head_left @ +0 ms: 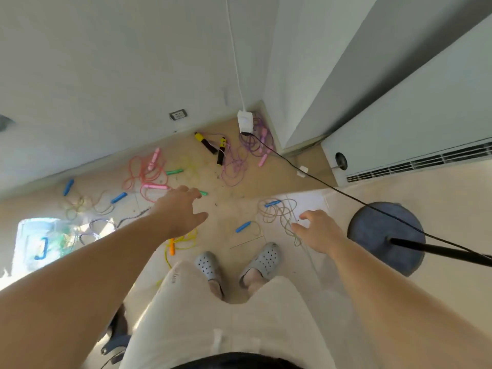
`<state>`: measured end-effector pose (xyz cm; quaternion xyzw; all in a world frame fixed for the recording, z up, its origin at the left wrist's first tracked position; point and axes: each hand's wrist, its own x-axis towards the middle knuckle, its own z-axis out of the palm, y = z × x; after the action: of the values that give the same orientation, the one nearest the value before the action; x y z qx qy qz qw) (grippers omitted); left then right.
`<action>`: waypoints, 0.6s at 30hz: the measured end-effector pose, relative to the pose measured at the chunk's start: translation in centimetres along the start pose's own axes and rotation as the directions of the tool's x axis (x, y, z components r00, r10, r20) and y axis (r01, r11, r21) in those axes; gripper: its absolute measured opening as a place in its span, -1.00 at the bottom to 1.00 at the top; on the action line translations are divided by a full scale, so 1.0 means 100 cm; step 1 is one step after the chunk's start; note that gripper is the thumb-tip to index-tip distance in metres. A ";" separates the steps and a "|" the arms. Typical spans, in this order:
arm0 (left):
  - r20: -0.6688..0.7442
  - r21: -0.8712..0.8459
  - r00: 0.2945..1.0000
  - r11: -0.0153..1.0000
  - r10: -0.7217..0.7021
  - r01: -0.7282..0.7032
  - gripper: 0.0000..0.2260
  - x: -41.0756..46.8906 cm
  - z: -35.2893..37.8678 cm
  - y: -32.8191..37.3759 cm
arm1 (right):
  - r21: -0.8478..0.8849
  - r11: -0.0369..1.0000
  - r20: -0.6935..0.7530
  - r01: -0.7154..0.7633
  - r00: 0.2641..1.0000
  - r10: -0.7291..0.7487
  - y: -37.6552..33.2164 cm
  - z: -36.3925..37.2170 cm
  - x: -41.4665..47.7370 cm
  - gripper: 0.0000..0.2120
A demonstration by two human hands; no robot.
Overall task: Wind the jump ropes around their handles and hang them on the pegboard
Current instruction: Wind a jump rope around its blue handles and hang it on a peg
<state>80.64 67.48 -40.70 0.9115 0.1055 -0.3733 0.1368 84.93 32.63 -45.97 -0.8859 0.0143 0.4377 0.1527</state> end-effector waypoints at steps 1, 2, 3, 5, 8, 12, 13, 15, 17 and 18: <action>0.012 -0.005 1.000 1.000 0.012 -0.012 -0.45 0.013 0.004 0.006 | 0.006 1.000 0.019 -0.016 1.000 0.016 0.005 0.002 0.013 -0.48; 0.025 -0.003 0.999 1.000 0.023 -0.023 -0.46 0.026 0.008 0.012 | 0.013 0.999 0.036 -0.033 0.999 0.032 0.009 0.005 0.026 -0.46; 0.040 0.005 0.999 0.999 0.037 -0.037 -0.46 0.041 0.012 0.017 | 0.025 0.998 0.052 -0.050 0.997 0.048 0.012 0.008 0.041 -0.45; 0.080 0.038 0.995 0.997 0.059 -0.062 -0.47 0.073 0.022 0.023 | 0.060 0.995 0.075 -0.080 0.994 0.075 0.017 0.018 0.070 -0.45; 0.135 0.066 0.984 0.990 0.114 -0.123 -0.48 0.129 0.039 0.025 | 0.125 0.981 0.093 -0.146 0.987 0.134 0.020 0.038 0.117 -0.46; 0.158 0.038 0.976 0.987 0.149 -0.157 -0.51 0.224 0.081 0.018 | 0.237 0.942 0.109 -0.236 0.970 0.216 0.024 0.083 0.200 -0.48; 0.170 0.032 0.975 0.988 0.143 -0.151 -0.51 0.251 0.099 0.014 | 0.256 0.932 0.115 -0.257 0.965 0.234 0.026 0.098 0.226 -0.49; 0.213 0.036 0.968 0.989 0.134 -0.145 -0.52 0.302 0.142 0.010 | 0.255 0.928 0.126 -0.271 0.961 0.246 0.032 0.130 0.279 -0.51; 0.285 0.076 0.951 0.986 0.123 -0.150 -0.53 0.348 0.196 0.007 | 0.234 0.935 0.127 -0.267 0.962 0.243 0.041 0.164 0.332 -0.51; 0.331 0.089 0.937 0.985 0.113 -0.150 -0.55 0.368 0.224 0.007 | 0.235 0.934 0.128 -0.268 0.961 0.243 0.047 0.181 0.356 -0.51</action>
<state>91.96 62.82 -81.97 0.8487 -0.0011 -0.5137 0.1255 92.17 37.15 -85.26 -0.8278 0.1771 0.4910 0.2055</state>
